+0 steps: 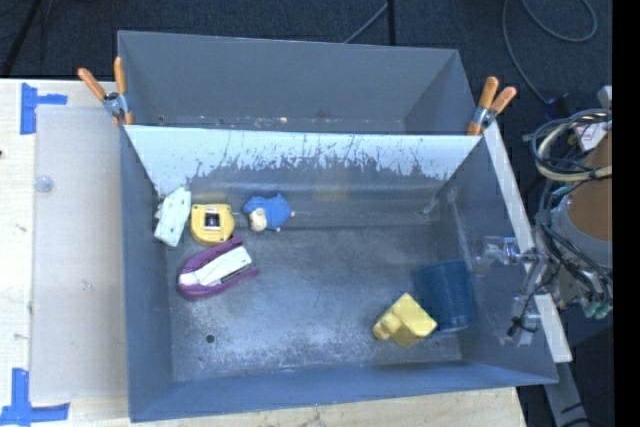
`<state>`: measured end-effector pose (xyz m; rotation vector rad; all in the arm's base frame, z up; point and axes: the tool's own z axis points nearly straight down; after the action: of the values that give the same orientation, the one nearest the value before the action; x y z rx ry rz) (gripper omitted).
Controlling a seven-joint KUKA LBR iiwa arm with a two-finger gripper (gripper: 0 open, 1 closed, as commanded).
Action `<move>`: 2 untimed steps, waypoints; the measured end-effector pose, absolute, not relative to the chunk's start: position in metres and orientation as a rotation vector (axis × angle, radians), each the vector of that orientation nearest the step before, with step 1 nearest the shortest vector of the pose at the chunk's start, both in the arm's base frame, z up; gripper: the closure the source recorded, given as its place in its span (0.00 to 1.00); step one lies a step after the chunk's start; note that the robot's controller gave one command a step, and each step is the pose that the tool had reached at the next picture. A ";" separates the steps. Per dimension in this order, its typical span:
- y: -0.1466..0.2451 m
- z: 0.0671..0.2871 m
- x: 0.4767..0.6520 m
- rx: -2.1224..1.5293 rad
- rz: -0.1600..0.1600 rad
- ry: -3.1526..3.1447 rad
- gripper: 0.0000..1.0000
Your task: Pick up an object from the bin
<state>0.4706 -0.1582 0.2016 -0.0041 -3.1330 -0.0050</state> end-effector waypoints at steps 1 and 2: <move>-0.158 0.205 0.472 0.002 -0.001 -3.140 0.00; -0.126 0.139 0.473 0.152 -0.003 -3.135 0.00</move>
Offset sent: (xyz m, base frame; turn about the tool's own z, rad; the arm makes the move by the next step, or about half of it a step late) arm 0.0030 0.0668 -0.1316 -0.2070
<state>0.4734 -0.1256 0.1392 0.1523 -3.1348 -0.0032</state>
